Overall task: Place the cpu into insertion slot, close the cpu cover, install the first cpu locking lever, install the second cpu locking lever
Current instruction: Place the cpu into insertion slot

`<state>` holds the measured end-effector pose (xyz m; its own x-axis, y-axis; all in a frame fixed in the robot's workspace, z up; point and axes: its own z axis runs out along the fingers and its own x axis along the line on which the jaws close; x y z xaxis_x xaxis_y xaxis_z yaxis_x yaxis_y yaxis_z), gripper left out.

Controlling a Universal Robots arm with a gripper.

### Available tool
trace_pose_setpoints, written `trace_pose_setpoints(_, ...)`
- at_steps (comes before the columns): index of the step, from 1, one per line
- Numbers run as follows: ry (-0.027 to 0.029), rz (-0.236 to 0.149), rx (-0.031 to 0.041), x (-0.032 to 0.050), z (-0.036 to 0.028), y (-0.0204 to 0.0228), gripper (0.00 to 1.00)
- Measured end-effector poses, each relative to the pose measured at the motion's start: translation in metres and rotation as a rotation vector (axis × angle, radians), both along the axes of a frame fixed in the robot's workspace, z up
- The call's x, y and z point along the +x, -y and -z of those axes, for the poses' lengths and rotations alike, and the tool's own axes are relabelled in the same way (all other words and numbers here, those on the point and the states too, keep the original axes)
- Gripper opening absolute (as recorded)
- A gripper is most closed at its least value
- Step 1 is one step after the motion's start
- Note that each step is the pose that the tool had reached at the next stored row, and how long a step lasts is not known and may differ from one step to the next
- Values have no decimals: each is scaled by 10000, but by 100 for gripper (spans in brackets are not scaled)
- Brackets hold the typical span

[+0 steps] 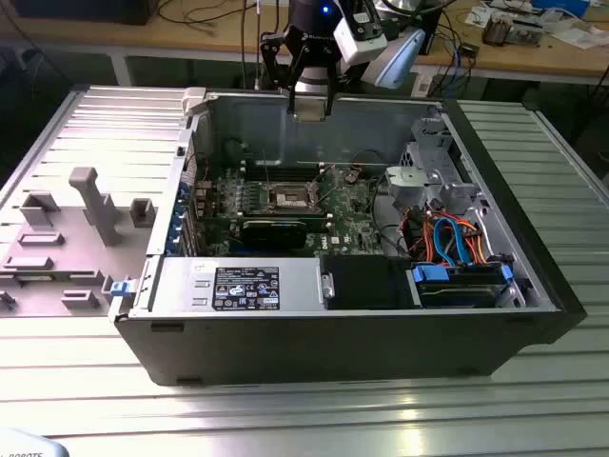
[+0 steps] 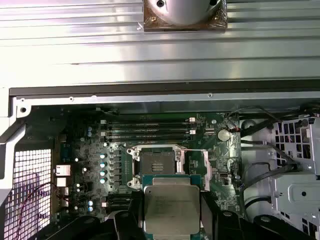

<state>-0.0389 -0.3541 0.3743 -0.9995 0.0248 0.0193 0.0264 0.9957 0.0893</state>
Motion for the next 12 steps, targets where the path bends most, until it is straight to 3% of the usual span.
trace_pose_setpoints(6,0,36,0,0,0,0,54)
trace_pose_setpoints(9,-1,395,0,0,0,0,54)
trace_pose_setpoints(12,1,477,1,0,1,0,54)
